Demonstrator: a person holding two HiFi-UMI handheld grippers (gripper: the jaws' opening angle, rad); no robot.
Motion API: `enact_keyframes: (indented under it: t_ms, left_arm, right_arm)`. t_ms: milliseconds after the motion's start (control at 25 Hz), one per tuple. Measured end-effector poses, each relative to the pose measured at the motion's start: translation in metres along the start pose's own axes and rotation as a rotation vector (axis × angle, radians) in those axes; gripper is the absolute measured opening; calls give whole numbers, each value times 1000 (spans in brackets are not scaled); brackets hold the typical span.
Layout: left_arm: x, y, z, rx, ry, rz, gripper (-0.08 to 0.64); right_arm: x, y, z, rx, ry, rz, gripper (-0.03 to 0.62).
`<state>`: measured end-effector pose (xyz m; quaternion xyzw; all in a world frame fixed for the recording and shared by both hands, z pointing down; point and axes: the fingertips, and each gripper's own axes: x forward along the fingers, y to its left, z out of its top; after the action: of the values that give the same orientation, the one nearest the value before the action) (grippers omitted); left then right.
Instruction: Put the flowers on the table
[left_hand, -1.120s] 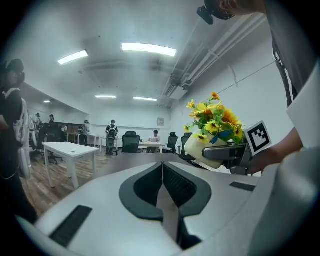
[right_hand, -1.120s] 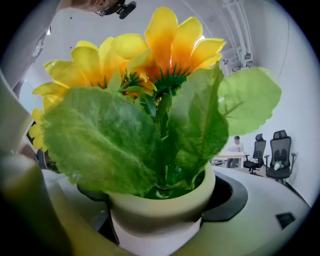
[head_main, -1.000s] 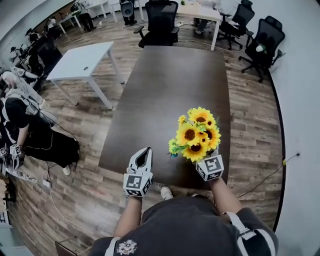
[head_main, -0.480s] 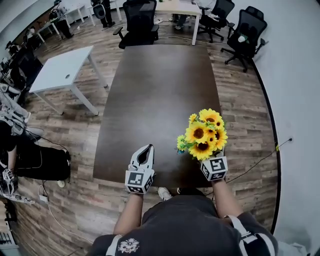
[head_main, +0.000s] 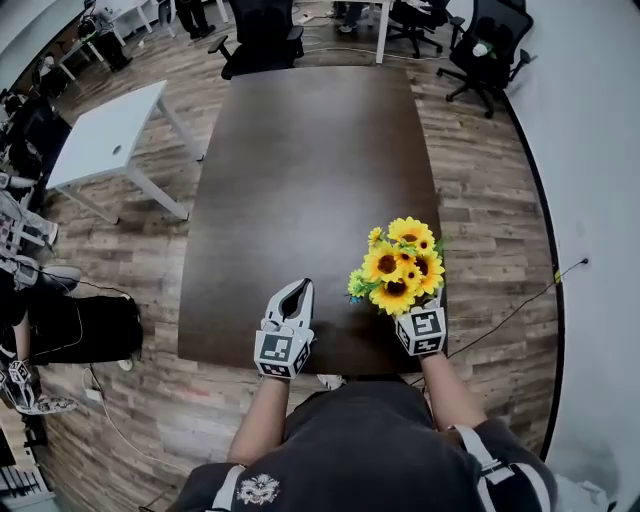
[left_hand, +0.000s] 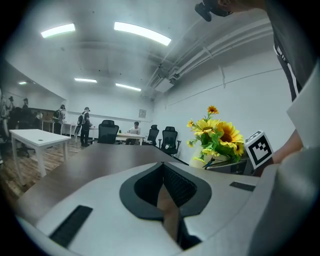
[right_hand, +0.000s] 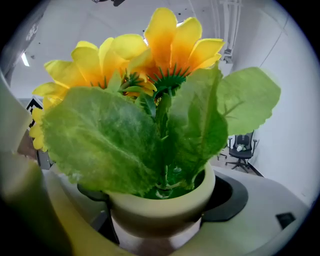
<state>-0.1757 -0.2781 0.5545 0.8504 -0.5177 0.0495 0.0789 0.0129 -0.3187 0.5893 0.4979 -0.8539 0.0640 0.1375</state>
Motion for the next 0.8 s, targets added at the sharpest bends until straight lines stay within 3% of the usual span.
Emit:
enact_keyframes:
  t_ms: [800]
  left_arm:
    - [22, 22, -54, 5, 118, 0, 6]
  right_arm:
    - [69, -9, -82, -4, 152, 27, 531]
